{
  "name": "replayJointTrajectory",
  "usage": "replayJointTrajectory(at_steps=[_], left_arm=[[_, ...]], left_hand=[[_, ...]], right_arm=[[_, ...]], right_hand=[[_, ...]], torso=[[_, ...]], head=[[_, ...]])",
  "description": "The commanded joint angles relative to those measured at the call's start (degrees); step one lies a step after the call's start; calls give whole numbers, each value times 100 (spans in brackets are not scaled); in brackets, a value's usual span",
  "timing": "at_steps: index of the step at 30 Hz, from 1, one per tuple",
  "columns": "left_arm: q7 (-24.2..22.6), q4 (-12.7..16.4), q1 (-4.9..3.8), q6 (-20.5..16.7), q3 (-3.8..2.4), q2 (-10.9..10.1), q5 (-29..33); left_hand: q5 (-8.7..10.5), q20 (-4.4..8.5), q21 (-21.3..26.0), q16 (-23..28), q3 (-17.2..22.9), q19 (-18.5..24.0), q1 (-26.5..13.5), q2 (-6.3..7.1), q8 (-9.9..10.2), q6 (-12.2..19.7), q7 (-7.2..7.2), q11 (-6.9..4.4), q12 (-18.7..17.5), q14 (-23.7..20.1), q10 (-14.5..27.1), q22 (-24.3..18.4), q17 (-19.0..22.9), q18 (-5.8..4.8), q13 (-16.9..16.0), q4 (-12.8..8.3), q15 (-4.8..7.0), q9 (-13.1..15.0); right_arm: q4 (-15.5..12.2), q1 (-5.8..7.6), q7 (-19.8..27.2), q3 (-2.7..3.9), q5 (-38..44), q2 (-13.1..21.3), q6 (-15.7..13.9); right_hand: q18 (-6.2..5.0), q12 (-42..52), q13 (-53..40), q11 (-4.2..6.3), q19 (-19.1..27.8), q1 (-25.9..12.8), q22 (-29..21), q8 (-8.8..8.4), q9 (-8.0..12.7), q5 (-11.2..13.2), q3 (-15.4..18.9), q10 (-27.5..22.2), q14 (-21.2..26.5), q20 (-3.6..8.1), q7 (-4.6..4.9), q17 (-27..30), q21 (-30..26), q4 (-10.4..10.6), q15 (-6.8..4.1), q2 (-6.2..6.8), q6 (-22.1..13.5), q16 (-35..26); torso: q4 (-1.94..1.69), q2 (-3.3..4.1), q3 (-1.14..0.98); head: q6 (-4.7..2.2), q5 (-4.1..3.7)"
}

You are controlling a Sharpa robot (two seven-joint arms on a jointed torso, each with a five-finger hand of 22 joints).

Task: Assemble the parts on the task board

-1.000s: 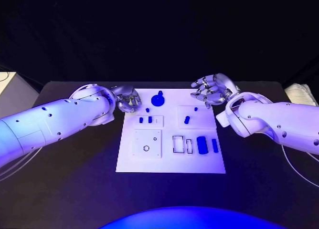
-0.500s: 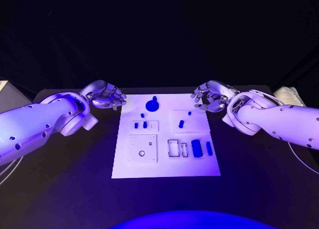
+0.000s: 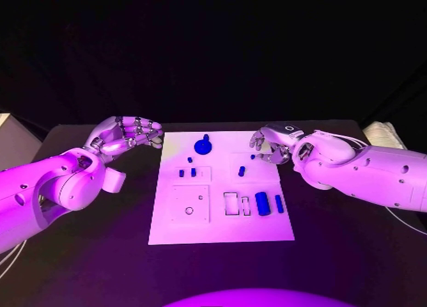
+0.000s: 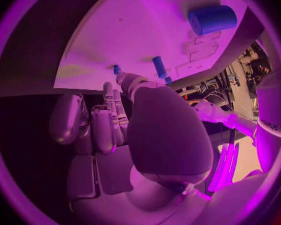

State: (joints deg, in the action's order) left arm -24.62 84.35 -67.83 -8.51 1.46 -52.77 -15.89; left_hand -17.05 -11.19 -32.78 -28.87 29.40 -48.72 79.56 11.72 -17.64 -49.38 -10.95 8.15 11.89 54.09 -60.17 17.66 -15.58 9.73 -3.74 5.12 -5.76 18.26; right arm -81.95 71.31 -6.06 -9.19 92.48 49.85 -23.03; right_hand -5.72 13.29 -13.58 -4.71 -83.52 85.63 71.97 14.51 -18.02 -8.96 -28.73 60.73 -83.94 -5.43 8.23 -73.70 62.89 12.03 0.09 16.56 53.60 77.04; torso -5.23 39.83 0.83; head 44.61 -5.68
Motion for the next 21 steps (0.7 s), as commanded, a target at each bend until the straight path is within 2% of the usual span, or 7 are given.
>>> replayJointTrajectory(at_steps=[1,2,5,12,16,20,21], left_arm=[[-480,182,34,63,-24,-54,481],[-497,253,47,28,-31,-76,567],[-521,388,69,-21,-40,-114,694],[-454,530,87,-95,-46,-148,934],[-424,545,90,-136,-47,-161,1011],[-386,564,91,-163,-47,-164,1080],[-378,567,91,-165,-47,-161,1089]], left_hand=[[-5,0,39,144,4,-61,48,1,51,-43,-3,26,-111,76,-39,-24,12,63,8,-52,0,-17],[-3,-15,89,271,-8,-48,49,6,87,-22,11,58,-235,85,58,-53,22,50,9,-70,-27,-31],[-3,-33,149,395,-24,-25,37,-9,105,-35,3,61,-294,85,46,-87,25,42,2,-75,-46,-37],[1,-61,232,496,-84,-11,-16,-5,118,-67,-96,94,-355,136,46,-134,-10,41,-4,-66,-65,-43],[0,-67,244,500,-95,-9,-23,-9,124,-59,-111,103,-354,131,50,-141,-17,39,-7,-64,-72,-46],[-2,-72,254,499,-104,-8,-24,-11,131,-48,-125,111,-354,129,58,-147,-26,39,-9,-67,-78,-49],[-2,-72,254,499,-104,-8,-24,-11,131,-47,-125,111,-354,129,58,-147,-26,39,-9,-67,-78,-49]], right_arm=[[-20,-22,-249,2,551,-44,244],[-19,-28,-257,1,563,-63,278],[-3,-56,-267,-1,583,-116,373],[113,-102,-260,-4,552,-236,547],[163,-120,-276,-5,548,-282,551],[198,-129,-333,-5,573,-312,521],[210,-131,-354,-5,585,-318,504]], right_hand=[[56,-54,54,19,-43,-63,1,-14,-1,23,-63,90,-283,10,-20,20,19,-18,-19,-6,79,-7],[56,-65,81,29,-41,-74,6,-11,-3,27,-80,119,-283,15,-30,26,22,-30,-26,-5,103,-9],[54,-83,117,33,-36,-95,7,-9,-6,39,-101,160,-282,20,-37,35,15,-44,-34,-6,133,-12],[35,-194,274,28,6,-133,-46,17,-29,48,-267,352,-251,23,-22,149,-96,-141,-38,-40,304,-94],[34,-229,322,31,5,-175,-39,19,-36,40,-338,431,-252,25,-18,151,-95,-152,-45,-91,355,-89],[37,-272,367,32,0,-184,-24,17,-42,37,-420,477,-252,28,-10,156,-81,-185,-48,-150,390,-86],[35,-284,378,29,3,-199,-30,15,-43,42,-430,483,-251,28,-7,165,-93,-188,-47,-154,395,-92]], torso=[[-15,0,11],[-8,5,9],[10,14,8],[-8,22,21],[-1,20,14],[2,24,20],[0,24,21]], head=[[33,-47],[32,-39],[41,-20],[59,-52],[77,-55],[81,-50],[101,-71]])
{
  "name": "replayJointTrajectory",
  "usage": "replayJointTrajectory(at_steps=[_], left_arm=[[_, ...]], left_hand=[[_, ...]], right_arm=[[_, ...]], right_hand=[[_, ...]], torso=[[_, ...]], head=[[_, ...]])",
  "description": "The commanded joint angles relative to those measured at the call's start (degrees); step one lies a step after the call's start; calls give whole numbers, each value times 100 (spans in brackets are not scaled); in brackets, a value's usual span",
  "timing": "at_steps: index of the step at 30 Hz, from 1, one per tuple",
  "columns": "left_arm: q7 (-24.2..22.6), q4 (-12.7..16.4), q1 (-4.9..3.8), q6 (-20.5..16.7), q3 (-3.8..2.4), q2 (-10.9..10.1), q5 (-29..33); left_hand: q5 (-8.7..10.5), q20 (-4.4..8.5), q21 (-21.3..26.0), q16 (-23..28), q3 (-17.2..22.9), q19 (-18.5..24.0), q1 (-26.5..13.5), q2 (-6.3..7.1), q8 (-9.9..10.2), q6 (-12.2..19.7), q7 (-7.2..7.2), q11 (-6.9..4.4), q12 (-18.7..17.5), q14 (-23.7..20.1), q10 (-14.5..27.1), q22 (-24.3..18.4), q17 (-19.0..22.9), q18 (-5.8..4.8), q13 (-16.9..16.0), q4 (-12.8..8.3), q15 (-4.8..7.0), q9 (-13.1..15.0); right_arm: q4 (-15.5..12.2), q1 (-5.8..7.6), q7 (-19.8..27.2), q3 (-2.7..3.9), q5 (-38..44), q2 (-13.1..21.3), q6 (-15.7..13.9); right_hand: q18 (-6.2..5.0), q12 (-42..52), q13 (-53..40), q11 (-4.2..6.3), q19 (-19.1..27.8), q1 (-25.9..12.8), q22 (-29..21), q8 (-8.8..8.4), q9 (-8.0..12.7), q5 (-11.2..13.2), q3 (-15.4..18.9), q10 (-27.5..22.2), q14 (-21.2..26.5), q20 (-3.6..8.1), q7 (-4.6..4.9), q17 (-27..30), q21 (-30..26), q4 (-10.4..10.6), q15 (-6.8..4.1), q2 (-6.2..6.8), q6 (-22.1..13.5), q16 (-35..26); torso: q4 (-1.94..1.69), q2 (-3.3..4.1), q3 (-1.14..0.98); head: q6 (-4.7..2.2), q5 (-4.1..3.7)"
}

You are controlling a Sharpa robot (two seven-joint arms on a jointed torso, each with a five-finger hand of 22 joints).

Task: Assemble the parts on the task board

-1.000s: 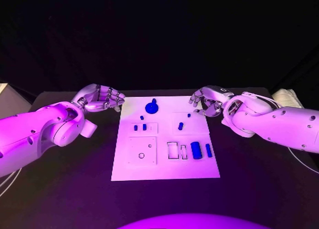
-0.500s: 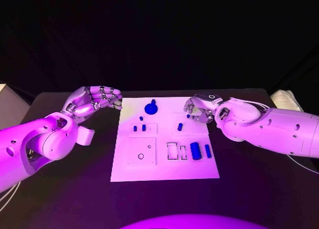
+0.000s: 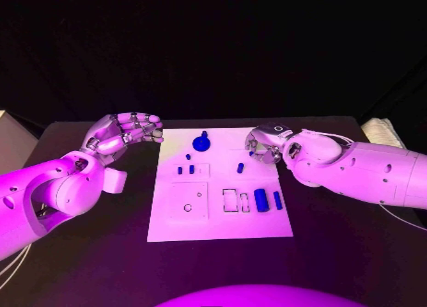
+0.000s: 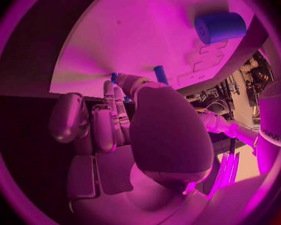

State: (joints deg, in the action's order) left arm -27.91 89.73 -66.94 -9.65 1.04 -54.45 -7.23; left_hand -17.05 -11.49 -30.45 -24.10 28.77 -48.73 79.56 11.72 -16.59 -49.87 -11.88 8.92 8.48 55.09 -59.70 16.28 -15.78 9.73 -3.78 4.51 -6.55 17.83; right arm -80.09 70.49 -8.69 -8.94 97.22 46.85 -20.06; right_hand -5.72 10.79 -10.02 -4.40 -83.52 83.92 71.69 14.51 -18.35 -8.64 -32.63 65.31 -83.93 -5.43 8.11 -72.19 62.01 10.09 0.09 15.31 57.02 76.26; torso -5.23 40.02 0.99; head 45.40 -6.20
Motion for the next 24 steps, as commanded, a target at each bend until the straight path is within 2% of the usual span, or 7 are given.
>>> replayJointTrajectory(at_steps=[1,9,15,19,21,24], left_arm=[[-41,32,1,-52,-6,10,231],[5,28,1,-43,-6,22,253],[53,16,1,-37,-6,18,256],[74,11,1,-44,-6,10,256],[85,7,1,-48,-6,8,256],[102,2,1,-55,-6,9,256]], left_hand=[[-2,-44,23,22,-43,-6,-24,-12,27,3,-36,36,-12,28,13,-11,-9,38,-6,-6,0,-6],[-3,-49,36,23,-50,-1,-22,-17,29,7,-42,43,-10,17,23,-17,-16,36,-8,-9,-7,-8],[-1,-58,56,28,-62,8,-18,-24,27,6,-49,51,-10,-6,44,-28,-27,34,-9,-16,-16,-8],[-1,-58,56,28,-62,8,-18,-24,27,6,-49,51,-10,-6,44,-28,-27,34,-9,-16,-16,-8],[0,-60,61,28,-64,10,-19,-28,26,6,-51,53,-10,-11,49,-31,-29,34,-9,-16,-18,-8],[-1,-61,65,27,-64,10,-15,-37,24,2,-51,54,-9,-14,53,-33,-33,34,-10,-17,-20,-7]], right_arm=[[36,-50,-110,-30,129,-26,187],[70,-54,-186,-30,220,-69,66],[80,-73,-185,-31,233,-92,94],[74,-81,-174,-32,225,-92,98],[67,-84,-160,-32,208,-91,74],[48,-87,-147,-32,183,-91,13]], right_hand=[[35,-34,22,-2,2,-28,-3,15,-9,11,-40,24,-251,28,5,14,-5,6,-47,-29,53,-14],[31,-79,57,-11,10,-68,-16,7,-11,17,-60,15,-245,26,12,35,-31,-7,-42,-16,62,-27],[39,-97,83,-1,-2,-82,21,23,-24,42,-96,66,-255,27,0,-3,18,-44,-45,-31,114,8],[40,-104,94,5,-5,-93,29,33,-32,49,-111,93,-259,28,-8,-14,26,-60,-49,-41,143,21],[49,-110,107,13,-18,-114,65,45,-42,54,-131,133,-270,31,-19,-47,77,-73,-56,-67,174,53],[56,-80,106,82,-38,-122,119,129,-98,84,-178,338,-275,60,-84,-58,149,-147,-110,-190,338,75]], torso=[[-1,-2,3],[0,-3,-4],[-8,-15,0],[2,-9,-3],[6,-8,-1],[6,-12,2]], head=[[27,-18],[52,-2],[84,5],[97,19],[82,21],[87,18]])
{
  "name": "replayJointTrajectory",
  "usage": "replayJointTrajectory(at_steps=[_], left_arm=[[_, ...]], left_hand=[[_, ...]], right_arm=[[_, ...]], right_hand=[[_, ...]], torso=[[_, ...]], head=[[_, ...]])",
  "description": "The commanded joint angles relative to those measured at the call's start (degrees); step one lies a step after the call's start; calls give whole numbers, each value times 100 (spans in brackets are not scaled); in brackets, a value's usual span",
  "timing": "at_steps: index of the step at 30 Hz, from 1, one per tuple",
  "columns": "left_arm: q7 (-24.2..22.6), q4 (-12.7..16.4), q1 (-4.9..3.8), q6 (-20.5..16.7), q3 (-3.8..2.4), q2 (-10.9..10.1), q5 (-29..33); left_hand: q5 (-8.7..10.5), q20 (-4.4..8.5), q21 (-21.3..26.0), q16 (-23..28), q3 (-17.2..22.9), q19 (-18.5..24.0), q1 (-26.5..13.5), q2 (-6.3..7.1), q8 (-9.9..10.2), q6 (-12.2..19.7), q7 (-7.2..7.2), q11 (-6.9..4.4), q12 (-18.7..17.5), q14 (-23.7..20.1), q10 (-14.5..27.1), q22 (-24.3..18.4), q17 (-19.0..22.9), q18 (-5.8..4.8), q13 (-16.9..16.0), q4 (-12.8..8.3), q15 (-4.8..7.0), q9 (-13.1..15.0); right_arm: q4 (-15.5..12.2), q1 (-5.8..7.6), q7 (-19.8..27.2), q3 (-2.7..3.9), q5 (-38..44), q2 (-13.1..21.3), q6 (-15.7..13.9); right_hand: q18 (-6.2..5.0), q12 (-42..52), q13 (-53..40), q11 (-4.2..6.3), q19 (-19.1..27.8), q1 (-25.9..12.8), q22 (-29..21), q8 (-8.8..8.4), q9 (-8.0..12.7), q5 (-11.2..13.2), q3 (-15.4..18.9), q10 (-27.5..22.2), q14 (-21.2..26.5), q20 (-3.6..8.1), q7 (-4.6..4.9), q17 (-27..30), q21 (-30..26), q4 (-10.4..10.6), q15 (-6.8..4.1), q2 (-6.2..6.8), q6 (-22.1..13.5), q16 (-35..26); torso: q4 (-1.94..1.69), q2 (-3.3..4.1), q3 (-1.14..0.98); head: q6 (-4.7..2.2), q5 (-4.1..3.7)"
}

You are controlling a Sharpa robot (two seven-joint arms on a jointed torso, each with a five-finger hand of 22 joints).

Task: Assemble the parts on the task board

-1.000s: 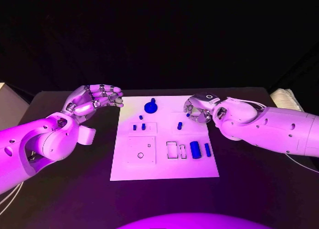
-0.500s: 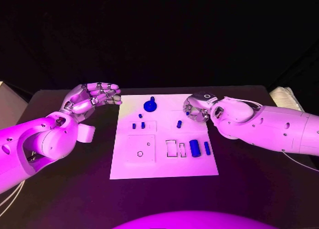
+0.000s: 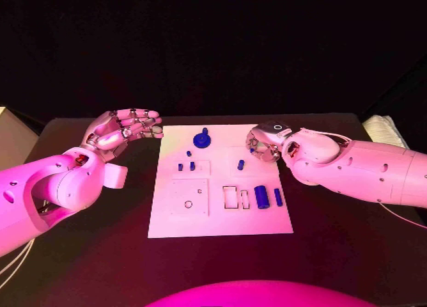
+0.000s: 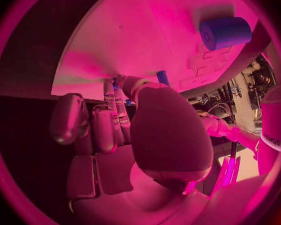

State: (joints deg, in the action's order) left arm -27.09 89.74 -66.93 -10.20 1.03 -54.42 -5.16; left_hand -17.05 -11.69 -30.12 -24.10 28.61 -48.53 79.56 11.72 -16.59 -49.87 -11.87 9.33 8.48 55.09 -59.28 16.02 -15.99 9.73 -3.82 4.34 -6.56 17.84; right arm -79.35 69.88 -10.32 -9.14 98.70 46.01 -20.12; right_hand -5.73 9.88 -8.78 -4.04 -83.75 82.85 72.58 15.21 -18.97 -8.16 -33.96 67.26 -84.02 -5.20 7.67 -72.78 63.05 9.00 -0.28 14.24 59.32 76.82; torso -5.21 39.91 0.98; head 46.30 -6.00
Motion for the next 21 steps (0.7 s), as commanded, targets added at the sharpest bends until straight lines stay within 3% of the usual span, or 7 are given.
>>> replayJointTrajectory(at_steps=[1,2,3,7,12,15,21], left_arm=[[23,0,-1,0,-5,6,48],[27,-1,-1,1,-5,8,47],[29,-1,-1,1,-5,9,47],[38,-6,-1,4,-5,12,45],[52,-12,-1,7,-5,11,39],[67,-14,-1,18,-5,7,23],[97,-34,-1,64,-5,15,9]], left_hand=[[-1,-41,32,28,-48,-10,-15,-37,24,2,-52,13,-9,-14,11,-7,-12,35,-6,0,-19,-8],[-1,-41,32,28,-48,-10,-15,-37,24,2,-52,13,-9,-14,11,-7,-12,35,-6,0,-19,-8],[-1,-41,32,28,-48,-10,-15,-37,24,2,-52,13,-9,-14,11,-7,-12,35,-6,0,-19,-8],[-2,-42,36,26,-47,-10,-9,-45,21,-1,-52,13,-8,-16,15,-9,-16,36,-6,-4,-19,-7],[-4,-43,41,22,-47,-14,7,-57,15,-10,-49,13,-4,-18,21,-12,-24,39,-8,-15,-19,-5],[-14,-40,43,18,-38,-22,61,-87,-4,-35,-43,10,6,-32,33,-12,-43,45,-10,-57,-16,0],[-16,-39,42,18,-38,-23,80,-98,-16,-52,-41,11,9,-40,44,-11,-52,45,-10,-76,-17,4]], right_arm=[[-29,-27,16,-13,32,-6,9],[-36,-28,11,-13,28,-6,-14],[-39,-28,6,-13,27,-6,-27],[-61,-32,-75,-13,56,-6,-133],[-73,-35,-201,-13,86,-5,-304],[-71,-35,-246,-12,83,4,-428],[-141,-36,-361,-7,58,72,-674]], right_hand=[[60,8,-18,58,-20,-18,44,69,-46,47,-52,171,-268,45,-48,-6,62,-57,-81,-102,125,26],[63,6,-26,95,-25,-13,64,117,-88,262,-95,280,-260,73,-84,20,83,-123,-119,-186,203,11],[66,12,-35,119,-30,-15,80,153,-117,331,-120,349,-258,88,-103,22,101,-154,-134,-234,256,11],[78,22,-79,188,-49,-36,135,261,-233,350,-175,574,-256,144,-149,41,168,-288,-197,-330,345,7],[88,10,-89,200,-63,-43,170,277,-264,355,-207,615,-252,158,-154,61,216,-334,-206,-342,341,-7],[94,-6,-93,200,-71,-60,191,286,-284,372,-227,631,-247,165,-154,89,245,-358,-210,-346,336,-25],[98,-28,-95,199,-76,-84,205,291,-302,397,-243,635,-245,169,-152,103,263,-377,-211,-346,326,-34]], torso=[[4,-1,5],[0,-1,4],[-2,-1,3],[-1,-2,3],[5,-1,8],[10,1,2],[-3,-6,7]], head=[[2,-1],[10,-1],[12,-2],[16,-9],[24,0],[39,51],[8,24]])
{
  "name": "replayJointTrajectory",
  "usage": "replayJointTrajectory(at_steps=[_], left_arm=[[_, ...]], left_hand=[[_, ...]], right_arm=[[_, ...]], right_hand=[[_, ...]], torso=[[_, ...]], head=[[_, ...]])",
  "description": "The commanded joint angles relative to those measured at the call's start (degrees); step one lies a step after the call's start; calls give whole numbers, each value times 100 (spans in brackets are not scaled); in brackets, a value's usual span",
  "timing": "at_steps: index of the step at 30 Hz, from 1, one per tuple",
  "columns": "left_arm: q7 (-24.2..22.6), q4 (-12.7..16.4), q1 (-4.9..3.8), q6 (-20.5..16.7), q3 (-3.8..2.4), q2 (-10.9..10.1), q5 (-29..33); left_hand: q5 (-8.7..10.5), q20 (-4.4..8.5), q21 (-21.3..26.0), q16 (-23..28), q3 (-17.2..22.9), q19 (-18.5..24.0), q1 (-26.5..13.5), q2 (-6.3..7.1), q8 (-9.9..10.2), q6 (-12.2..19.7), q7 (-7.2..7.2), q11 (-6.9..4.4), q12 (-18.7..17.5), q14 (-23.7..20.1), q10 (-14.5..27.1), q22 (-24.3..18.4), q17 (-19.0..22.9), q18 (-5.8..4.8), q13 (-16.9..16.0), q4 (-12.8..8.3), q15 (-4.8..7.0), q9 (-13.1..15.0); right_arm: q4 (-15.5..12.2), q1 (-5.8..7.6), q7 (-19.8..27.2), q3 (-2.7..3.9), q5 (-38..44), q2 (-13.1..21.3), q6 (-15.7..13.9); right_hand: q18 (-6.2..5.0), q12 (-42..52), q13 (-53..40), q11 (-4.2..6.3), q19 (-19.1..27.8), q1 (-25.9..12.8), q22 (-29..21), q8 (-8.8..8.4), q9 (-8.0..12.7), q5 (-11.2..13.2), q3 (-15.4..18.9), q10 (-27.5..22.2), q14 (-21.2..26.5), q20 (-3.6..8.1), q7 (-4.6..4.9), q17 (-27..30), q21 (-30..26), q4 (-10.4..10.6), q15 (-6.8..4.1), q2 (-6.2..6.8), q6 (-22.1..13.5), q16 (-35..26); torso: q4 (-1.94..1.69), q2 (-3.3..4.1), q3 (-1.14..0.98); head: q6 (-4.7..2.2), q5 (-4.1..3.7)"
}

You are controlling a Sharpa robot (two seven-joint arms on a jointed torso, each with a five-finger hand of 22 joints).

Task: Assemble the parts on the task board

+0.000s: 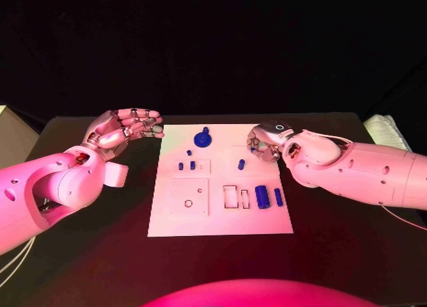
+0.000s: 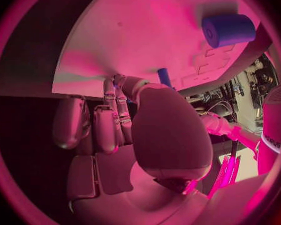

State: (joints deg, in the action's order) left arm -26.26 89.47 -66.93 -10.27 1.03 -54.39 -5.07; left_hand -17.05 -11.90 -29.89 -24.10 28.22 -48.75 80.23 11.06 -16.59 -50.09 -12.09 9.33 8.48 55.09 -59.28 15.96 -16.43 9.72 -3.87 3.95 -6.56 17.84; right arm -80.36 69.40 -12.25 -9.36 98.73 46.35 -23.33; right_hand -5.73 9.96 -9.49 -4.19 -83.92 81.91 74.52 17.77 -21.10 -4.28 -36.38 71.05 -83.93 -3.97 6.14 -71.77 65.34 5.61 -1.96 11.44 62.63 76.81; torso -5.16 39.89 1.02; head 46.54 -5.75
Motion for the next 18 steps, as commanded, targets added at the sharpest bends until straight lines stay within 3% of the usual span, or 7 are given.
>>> replayJointTrajectory(at_steps=[1,8,13,18], left_arm=[[18,-15,-1,86,-5,15,-1],[37,-70,0,122,-5,29,-4],[42,-98,0,137,-5,37,-5],[45,-121,0,143,-5,48,-5]], left_hand=[[-18,-17,17,19,3,0,33,-35,-16,-25,-23,14,9,-47,56,-2,-14,45,-3,-57,-17,2],[-19,-15,15,19,5,-1,44,-39,-16,-24,-24,15,10,-51,62,0,-17,45,-3,-68,-18,1],[-19,-15,14,19,5,0,48,-43,-17,-24,-26,16,11,-52,64,1,-20,45,-3,-73,-18,1],[-19,-15,13,19,5,0,49,-46,-18,-24,-26,17,12,-54,65,2,-22,44,-3,-75,-19,1]], right_arm=[[-63,13,-183,19,38,56,-381],[-374,52,-211,97,-226,266,-544],[-650,119,-171,140,-428,437,-668],[-954,153,-120,158,-587,543,-846]], right_hand=[[99,-36,-24,213,-59,9,14,36,-90,10,-1,256,-254,46,2,0,37,-39,-43,-66,-5,-32],[98,-42,-25,213,-59,6,12,38,-95,11,-5,258,-255,48,3,-1,33,-47,-44,-64,-6,-31],[97,-66,-25,210,-57,-4,12,40,-110,2,-23,252,-251,53,9,21,28,-74,-44,-55,-16,-45],[101,-84,-27,207,-60,-18,26,44,-125,-22,-41,258,-253,56,13,12,45,-98,-43,-54,-21,-37]], torso=[[-4,-3,-3],[17,-10,-2],[7,-2,5],[10,-5,-1]], head=[[-27,3],[-36,3],[-87,-41],[-89,21]])
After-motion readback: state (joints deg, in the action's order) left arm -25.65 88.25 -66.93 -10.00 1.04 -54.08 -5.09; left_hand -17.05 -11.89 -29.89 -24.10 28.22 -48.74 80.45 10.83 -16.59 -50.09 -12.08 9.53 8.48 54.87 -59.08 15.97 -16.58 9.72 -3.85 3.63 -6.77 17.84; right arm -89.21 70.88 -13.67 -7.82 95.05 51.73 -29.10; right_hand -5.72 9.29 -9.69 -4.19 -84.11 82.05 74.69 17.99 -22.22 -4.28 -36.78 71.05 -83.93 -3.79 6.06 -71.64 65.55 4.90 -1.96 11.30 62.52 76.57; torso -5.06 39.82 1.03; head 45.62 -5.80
